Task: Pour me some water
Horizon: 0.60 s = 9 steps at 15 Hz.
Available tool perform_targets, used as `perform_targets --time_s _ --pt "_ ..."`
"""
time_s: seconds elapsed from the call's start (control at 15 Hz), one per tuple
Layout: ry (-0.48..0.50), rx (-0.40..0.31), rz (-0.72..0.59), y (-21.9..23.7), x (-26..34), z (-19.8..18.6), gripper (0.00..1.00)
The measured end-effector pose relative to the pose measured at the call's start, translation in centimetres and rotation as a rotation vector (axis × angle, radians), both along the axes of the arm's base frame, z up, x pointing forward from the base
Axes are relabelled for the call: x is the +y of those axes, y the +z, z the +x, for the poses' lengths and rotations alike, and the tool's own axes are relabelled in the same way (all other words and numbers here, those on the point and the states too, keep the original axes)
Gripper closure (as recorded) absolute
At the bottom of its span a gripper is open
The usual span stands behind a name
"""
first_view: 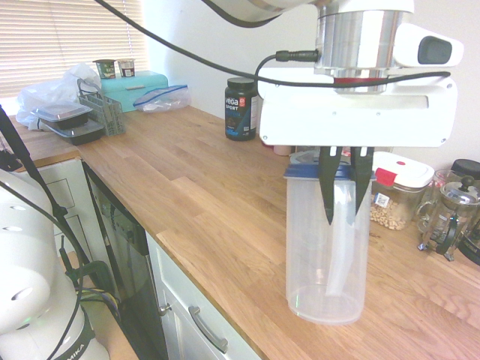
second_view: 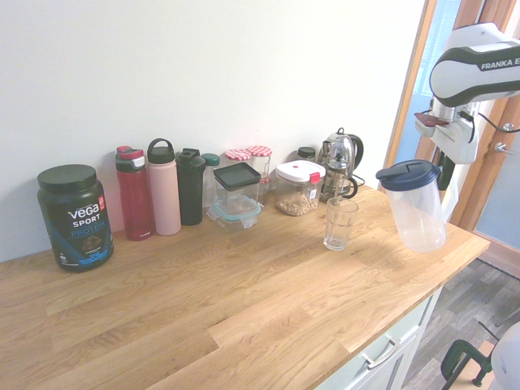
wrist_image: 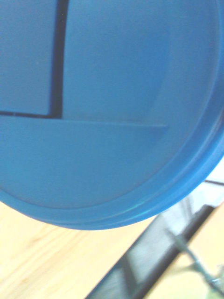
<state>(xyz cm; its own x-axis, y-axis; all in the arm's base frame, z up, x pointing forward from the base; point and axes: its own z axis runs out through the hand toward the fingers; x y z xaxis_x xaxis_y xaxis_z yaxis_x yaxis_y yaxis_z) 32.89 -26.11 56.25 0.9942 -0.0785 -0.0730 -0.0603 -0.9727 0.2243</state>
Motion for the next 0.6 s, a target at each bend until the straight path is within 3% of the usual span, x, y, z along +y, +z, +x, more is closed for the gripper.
perform_targets --time_s 0.6 --pt "-0.009 0.133 -0.257 -1.0 5.4 6.4 1.0"
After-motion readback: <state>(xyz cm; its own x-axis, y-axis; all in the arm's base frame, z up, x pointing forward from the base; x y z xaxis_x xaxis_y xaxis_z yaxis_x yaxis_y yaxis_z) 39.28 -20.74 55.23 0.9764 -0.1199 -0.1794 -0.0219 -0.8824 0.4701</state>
